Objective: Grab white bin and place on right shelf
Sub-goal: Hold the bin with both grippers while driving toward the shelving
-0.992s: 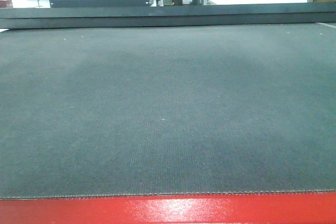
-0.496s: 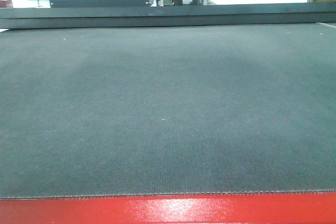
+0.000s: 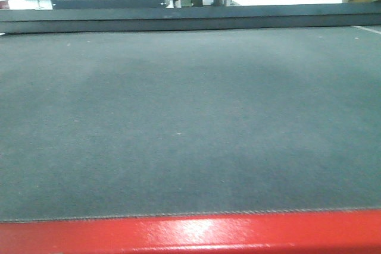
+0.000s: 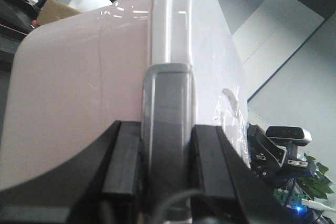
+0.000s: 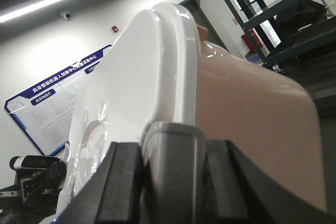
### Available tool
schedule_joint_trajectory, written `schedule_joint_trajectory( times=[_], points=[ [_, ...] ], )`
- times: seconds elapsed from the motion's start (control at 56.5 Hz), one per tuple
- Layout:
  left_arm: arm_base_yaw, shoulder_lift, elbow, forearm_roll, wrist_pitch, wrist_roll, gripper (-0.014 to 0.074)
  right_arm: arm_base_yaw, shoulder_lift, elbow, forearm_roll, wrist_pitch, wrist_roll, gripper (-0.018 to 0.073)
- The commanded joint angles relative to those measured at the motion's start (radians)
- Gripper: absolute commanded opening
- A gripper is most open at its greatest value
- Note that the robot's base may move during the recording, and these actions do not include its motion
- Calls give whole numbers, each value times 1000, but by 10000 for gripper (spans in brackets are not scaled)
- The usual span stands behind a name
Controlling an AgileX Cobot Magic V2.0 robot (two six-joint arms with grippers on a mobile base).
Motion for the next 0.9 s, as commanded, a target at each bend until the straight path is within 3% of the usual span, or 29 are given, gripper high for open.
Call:
schedule_joint_trajectory(
  times=[0.0,0.886],
  points=[
    [-47,-47,-36,-40,255,20,-127,36,-41,-35,125,167,-19,69],
    [-47,-47,-36,-40,255,20,-127,36,-41,-35,125,-41,-19,69]
  ],
)
